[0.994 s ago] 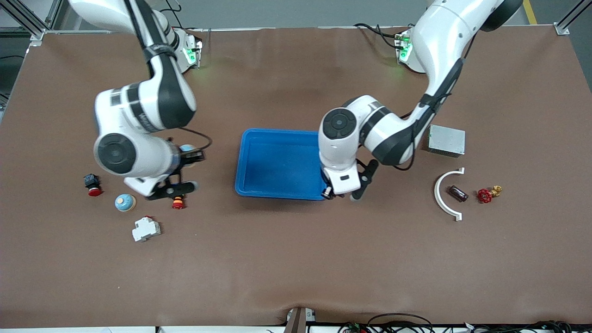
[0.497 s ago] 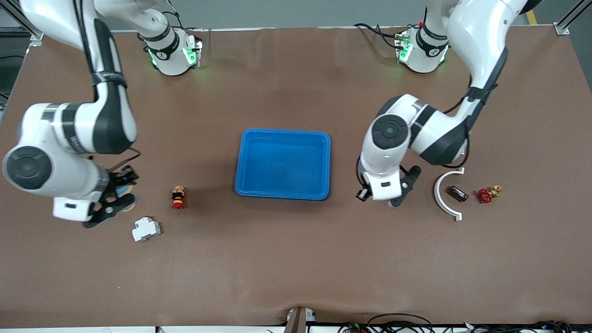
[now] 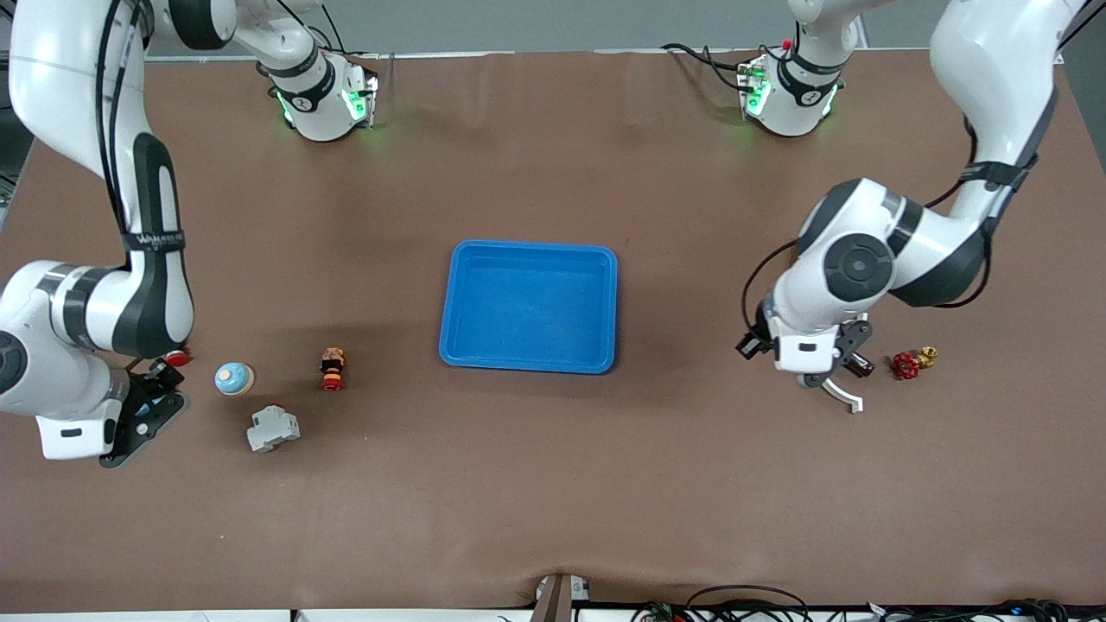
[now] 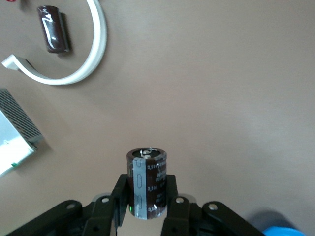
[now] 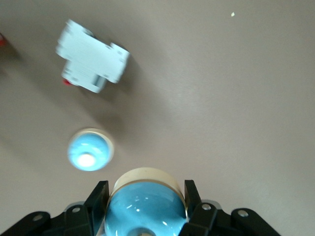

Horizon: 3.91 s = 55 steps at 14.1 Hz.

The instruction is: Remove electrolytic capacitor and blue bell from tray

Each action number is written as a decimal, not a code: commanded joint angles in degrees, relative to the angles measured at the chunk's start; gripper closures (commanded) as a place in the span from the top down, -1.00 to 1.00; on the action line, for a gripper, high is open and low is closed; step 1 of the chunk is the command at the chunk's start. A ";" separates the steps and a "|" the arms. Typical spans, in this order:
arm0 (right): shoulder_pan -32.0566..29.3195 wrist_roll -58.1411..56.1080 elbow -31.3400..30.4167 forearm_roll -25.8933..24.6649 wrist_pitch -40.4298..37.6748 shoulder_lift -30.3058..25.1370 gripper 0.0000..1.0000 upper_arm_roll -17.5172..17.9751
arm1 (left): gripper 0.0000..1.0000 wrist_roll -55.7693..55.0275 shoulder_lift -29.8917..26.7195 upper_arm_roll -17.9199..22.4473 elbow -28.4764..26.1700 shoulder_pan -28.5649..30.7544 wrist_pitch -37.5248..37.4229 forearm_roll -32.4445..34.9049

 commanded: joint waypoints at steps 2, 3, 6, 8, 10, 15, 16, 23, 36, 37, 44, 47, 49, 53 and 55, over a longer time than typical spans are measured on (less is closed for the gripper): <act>-3.80 -6.14 2.05 -0.13 5.66 4.18 -0.87 1.95 | -1.00 2.40 -1.73 -1.39 -6.03 2.83 0.54 2.27; -4.68 -7.81 2.05 0.22 7.51 4.71 -0.87 3.09 | -1.00 2.40 -1.38 -1.39 -7.17 3.70 0.98 4.29; -9.15 -10.81 2.14 0.31 11.82 7.35 -0.87 7.57 | -1.00 3.80 -0.15 -1.39 -11.39 4.49 3.00 12.20; -11.97 -12.04 2.23 0.31 12.36 8.49 -0.87 10.99 | -1.00 3.90 2.22 -1.22 -12.10 4.68 5.89 14.58; -13.64 -12.57 2.23 0.31 13.32 9.63 -0.86 12.68 | -1.00 4.33 5.38 -1.04 -12.19 5.03 7.66 19.57; -13.65 -12.57 2.58 0.31 14.56 12.10 -0.80 12.77 | -1.00 4.68 10.40 -0.34 -12.19 7.22 11.35 28.64; -13.74 -12.57 2.67 0.31 14.74 12.27 -0.79 12.85 | -1.00 5.12 10.58 0.10 -12.28 7.22 12.40 29.61; -13.65 -11.70 2.76 0.31 15.62 12.72 0.21 12.86 | -1.00 8.46 11.02 2.47 -12.11 7.14 15.05 29.89; -8.65 8.04 16.82 4.18 -27.94 4.92 1.00 12.68 | 1.00 8.12 6.89 -0.59 -1.67 7.14 11.29 24.81; -6.55 11.91 16.56 4.18 -30.24 2.28 1.00 12.33 | 1.00 8.20 6.37 -1.47 0.27 7.22 9.01 23.31; 4.88 53.49 -7.12 3.04 -41.43 -26.35 1.00 12.42 | 1.00 10.39 1.71 -6.84 12.22 7.40 -6.55 21.01; 4.37 57.39 -22.85 2.86 -34.42 -38.74 1.00 12.42 | 1.00 14.95 0.56 -8.95 16.09 7.40 -13.58 20.31; 2.97 57.48 -31.48 1.46 -29.50 -45.53 1.00 12.42 | 1.00 17.85 0.21 -10.44 19.79 7.31 -17.98 19.96; -1.07 57.48 -33.90 1.37 -30.86 -49.42 1.00 12.59 | 1.00 25.31 -1.72 -10.80 21.29 6.61 -18.44 19.78; -1.26 57.30 -27.17 0.93 -35.69 -48.29 1.00 12.50 | 1.00 33.73 -3.82 -7.31 22.17 4.25 -18.44 17.17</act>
